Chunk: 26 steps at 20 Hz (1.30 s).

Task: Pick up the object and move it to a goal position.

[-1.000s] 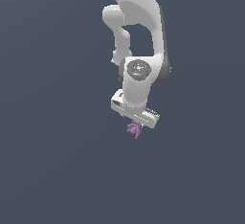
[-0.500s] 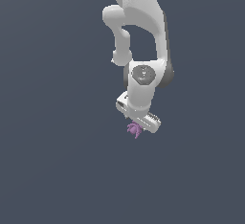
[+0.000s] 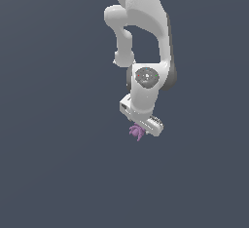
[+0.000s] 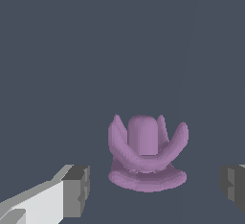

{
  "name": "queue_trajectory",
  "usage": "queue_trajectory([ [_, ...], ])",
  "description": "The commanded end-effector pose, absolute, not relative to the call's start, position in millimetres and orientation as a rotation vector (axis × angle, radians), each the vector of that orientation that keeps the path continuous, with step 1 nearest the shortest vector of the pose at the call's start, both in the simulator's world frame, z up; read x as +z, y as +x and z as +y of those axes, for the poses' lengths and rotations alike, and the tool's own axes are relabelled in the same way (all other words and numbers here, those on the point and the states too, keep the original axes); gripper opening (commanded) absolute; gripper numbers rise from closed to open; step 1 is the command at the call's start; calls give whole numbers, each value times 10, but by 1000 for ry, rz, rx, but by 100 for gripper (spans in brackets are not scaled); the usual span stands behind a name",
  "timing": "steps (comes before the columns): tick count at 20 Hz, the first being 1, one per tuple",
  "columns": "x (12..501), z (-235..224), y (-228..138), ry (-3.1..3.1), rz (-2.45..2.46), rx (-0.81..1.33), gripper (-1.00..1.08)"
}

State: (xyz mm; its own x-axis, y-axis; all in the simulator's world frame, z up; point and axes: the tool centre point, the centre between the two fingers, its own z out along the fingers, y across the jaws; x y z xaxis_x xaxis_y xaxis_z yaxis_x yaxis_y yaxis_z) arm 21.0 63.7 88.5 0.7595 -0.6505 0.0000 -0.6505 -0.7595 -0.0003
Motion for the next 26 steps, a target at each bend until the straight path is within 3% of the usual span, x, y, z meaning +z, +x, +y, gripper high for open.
queue_trajectory([
  [1, 836, 635, 207, -2946, 1090, 1, 100],
  [14, 395, 637, 209, -2944, 1096, 0, 100],
  [15, 395, 637, 209, -2944, 1096, 0, -100],
  [26, 405, 640, 212, -2944, 1095, -1, -100],
])
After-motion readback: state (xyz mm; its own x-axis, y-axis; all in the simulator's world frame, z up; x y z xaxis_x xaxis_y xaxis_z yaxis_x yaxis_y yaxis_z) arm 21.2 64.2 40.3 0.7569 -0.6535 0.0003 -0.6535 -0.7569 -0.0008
